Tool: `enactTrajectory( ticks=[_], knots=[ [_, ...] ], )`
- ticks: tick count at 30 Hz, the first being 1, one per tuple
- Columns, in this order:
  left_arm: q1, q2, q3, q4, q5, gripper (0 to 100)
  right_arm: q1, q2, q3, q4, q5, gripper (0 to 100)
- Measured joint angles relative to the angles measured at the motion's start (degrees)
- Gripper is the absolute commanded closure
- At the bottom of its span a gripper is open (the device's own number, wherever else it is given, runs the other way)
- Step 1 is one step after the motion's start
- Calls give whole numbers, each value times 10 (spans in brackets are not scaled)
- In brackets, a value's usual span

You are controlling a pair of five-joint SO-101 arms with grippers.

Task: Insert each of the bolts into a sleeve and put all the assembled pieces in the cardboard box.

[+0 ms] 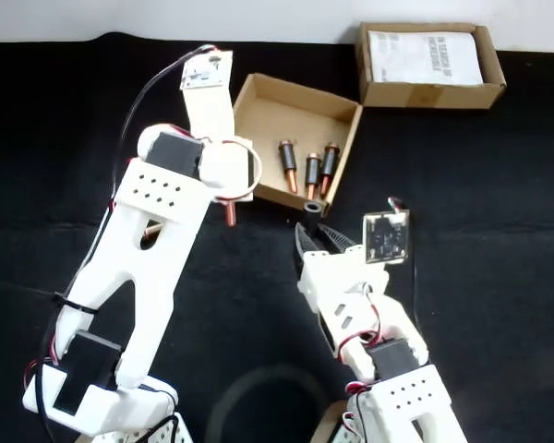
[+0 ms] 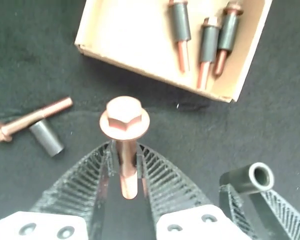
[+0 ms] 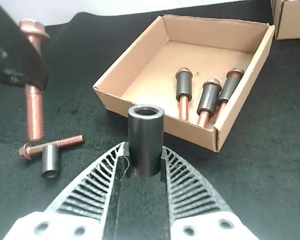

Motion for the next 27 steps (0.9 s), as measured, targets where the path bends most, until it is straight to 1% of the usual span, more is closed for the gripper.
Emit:
enactTrajectory(
  ticks=[5, 9, 12, 16, 19, 24, 27],
  knots=[
    [15, 0, 0, -33, 0, 992, 0, 0, 35, -61, 0, 992],
    [49, -10, 3, -65, 0, 992, 0, 0, 62, -106, 0, 992],
    [83, -47, 32, -104, 0, 992, 0, 0, 77, -130, 0, 992],
    [129, -115, 113, -199, -29, 992, 0, 0, 81, -142, 0, 992],
    [151, -180, 206, -296, -60, 992, 0, 0, 81, -142, 0, 992],
    [168, -289, 375, -468, -117, 992, 0, 0, 81, -142, 0, 992],
    [175, -336, 436, -514, -133, 992, 0, 0, 81, -142, 0, 992]
  ],
)
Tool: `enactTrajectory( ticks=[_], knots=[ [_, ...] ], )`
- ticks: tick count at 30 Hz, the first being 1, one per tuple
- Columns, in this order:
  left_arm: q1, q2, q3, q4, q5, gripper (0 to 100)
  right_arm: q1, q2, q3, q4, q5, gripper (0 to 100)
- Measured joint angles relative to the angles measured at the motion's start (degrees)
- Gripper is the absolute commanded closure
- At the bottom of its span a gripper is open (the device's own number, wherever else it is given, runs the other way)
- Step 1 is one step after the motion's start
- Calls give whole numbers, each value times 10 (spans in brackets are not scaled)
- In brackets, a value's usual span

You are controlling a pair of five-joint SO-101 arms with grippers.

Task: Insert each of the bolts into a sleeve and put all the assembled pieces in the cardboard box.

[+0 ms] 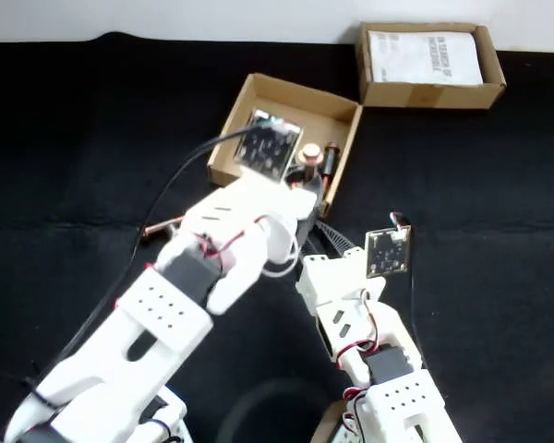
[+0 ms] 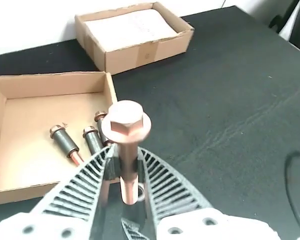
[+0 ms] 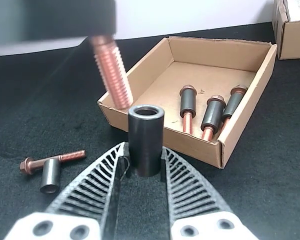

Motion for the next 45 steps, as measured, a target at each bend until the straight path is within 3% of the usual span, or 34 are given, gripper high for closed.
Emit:
enactTrajectory(
  ticks=[17, 24, 29, 40, 45],
  knots=[
    [1, 26, 21, -135, -71, 992, -23, 0, 0, 0, 0, 992],
    [1, 29, 22, -135, -71, 992, -26, 0, 0, -19, 4, 992],
    [1, 29, 22, -135, -71, 992, -26, 0, 1, -72, 55, 992],
    [1, 29, 22, -134, -78, 992, -22, 0, 4, -76, 97, 992],
    [-4, 29, -12, -76, -84, 992, 10, 0, 4, -76, 105, 992]
  ],
)
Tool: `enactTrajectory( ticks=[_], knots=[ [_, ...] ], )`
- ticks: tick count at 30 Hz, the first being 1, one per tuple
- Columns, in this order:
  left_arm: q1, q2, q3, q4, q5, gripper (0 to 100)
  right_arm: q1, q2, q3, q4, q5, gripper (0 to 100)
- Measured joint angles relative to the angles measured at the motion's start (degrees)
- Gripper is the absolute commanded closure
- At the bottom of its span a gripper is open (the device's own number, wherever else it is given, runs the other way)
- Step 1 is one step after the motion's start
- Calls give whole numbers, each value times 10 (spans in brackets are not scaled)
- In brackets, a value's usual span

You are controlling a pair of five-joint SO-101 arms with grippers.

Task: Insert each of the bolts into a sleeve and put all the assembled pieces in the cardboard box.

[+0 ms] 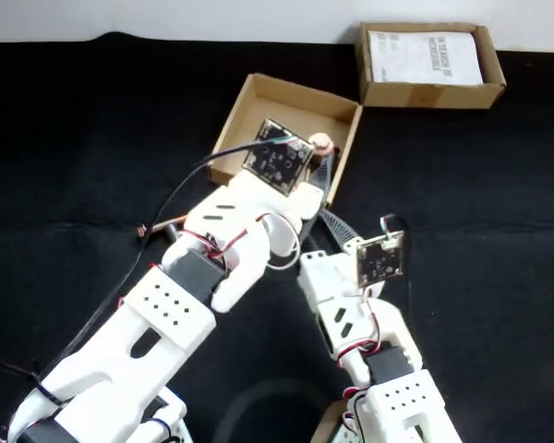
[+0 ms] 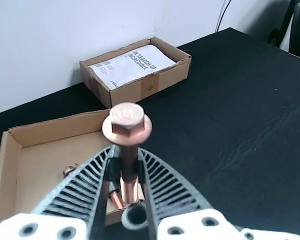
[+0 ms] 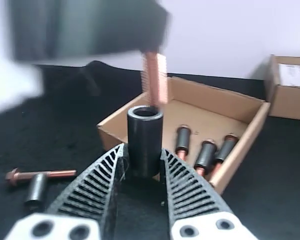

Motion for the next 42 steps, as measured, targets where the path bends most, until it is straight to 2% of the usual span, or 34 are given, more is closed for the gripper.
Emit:
enactTrajectory(
  ticks=[4, 31, 42],
  knots=[
    [0, 0, -24, 25, 0, 992, 5, 0, 0, 0, 1, 992],
    [19, 2, -25, 29, 0, 992, 5, 0, 0, 0, 1, 992],
    [22, 3, -25, 71, 0, 992, 6, 0, 0, 0, 1, 992]
  ],
)
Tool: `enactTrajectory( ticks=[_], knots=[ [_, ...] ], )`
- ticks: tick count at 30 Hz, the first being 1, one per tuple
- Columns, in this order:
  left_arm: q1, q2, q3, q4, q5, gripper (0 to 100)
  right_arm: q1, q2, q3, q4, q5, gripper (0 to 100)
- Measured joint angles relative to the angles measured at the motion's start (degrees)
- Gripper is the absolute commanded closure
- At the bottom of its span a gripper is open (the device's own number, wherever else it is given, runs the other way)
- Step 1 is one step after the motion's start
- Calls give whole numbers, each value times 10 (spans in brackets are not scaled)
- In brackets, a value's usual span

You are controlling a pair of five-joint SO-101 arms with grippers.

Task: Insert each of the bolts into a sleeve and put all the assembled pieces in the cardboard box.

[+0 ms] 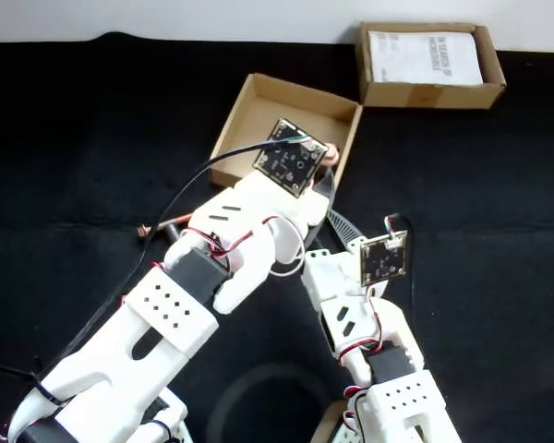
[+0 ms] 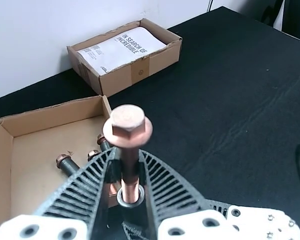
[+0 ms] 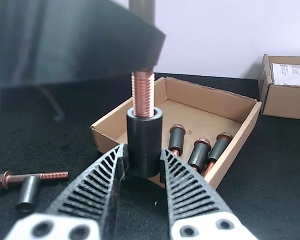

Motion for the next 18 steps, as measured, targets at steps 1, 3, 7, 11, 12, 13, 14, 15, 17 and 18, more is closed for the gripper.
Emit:
enactTrajectory(
  ticks=[1, 3, 7, 11, 12, 13, 14, 15, 17, 18],
  knots=[
    [0, 0, 0, 0, 0, 992, 0, 0, 0, 0, 0, 992],
    [0, 0, 0, 0, 0, 992, 0, 0, 0, 0, 0, 992],
    [0, 0, 2, 0, 0, 992, 0, 0, 0, 0, 4, 992],
    [-1, 0, 30, 0, 0, 992, 0, 0, 1, 1, 22, 992],
    [-1, 0, 38, -4, 0, 992, 1, 0, 1, 1, 22, 992],
    [-1, 0, 47, -11, 0, 992, 1, 0, 1, 1, 22, 992],
    [-1, 0, 59, -22, 0, 991, 0, 0, 1, 1, 22, 992],
    [-4, 1, 70, -36, 0, 991, 0, 0, 1, 1, 23, 992],
    [-11, 0, 90, -63, 1, 989, 0, 0, 1, 0, 24, 992],
    [-13, 0, 98, -75, 1, 984, 1, 0, 1, 0, 24, 992]
  ],
)
